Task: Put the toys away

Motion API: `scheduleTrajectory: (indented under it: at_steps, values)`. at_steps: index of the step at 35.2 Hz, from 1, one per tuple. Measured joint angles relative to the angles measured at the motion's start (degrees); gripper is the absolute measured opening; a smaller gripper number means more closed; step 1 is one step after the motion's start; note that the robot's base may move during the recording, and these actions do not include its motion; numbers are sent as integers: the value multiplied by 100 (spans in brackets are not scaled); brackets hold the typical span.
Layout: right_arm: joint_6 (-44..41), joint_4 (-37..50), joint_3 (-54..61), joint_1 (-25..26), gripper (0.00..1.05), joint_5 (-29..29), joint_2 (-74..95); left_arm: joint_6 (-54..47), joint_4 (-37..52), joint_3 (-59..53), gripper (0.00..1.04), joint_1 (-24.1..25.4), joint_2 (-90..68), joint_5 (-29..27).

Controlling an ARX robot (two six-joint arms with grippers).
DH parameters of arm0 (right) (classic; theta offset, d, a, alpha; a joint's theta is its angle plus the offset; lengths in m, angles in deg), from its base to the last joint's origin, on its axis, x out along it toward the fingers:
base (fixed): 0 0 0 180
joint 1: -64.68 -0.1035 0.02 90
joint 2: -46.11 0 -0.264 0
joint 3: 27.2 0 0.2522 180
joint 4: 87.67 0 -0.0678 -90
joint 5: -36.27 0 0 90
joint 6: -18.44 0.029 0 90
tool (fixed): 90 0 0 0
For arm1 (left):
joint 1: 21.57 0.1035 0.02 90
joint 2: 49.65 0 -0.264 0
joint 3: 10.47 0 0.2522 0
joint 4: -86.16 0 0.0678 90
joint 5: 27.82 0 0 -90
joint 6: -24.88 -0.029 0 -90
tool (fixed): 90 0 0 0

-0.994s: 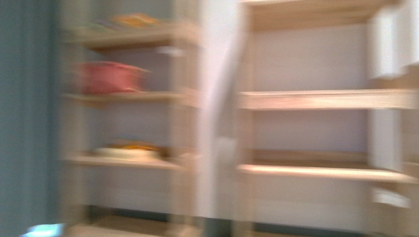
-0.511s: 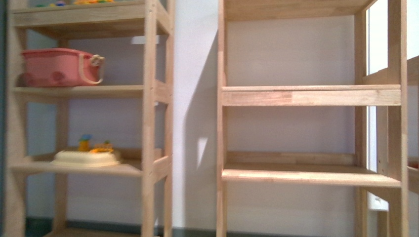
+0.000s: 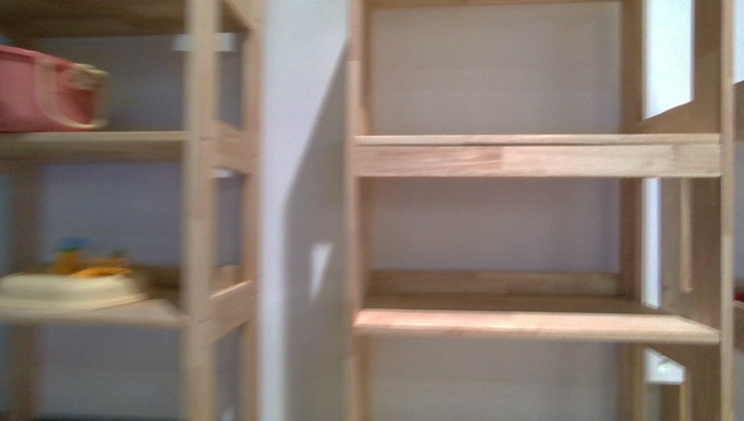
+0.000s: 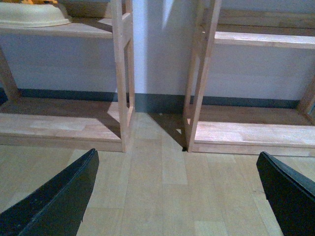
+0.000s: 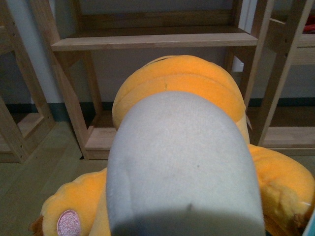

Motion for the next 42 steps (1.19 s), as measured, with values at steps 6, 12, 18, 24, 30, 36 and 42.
scheduleTrajectory:
  at_steps: [6,12,18,24,30,36,42]
  values:
    - [0,0,0,-4,14,-70,2,2,0,0,98,0,9,-35]
    - [0,0,2,-4,14,0,7,2,0,0,98,0,13,0]
    - [2,0,2,-15,14,-116,13,2,0,0,98,4,7,-39]
    - [0,0,7,4,14,44,11,2,2,0,98,2,-4,7]
    - [0,0,7,2,14,-7,4,0,2,0,98,-2,-11,4]
    - [2,0,4,-9,14,-63,2,0,2,0,98,-2,2,-7]
    - [2,0,4,-7,14,-44,9,2,2,0,98,-2,2,-17]
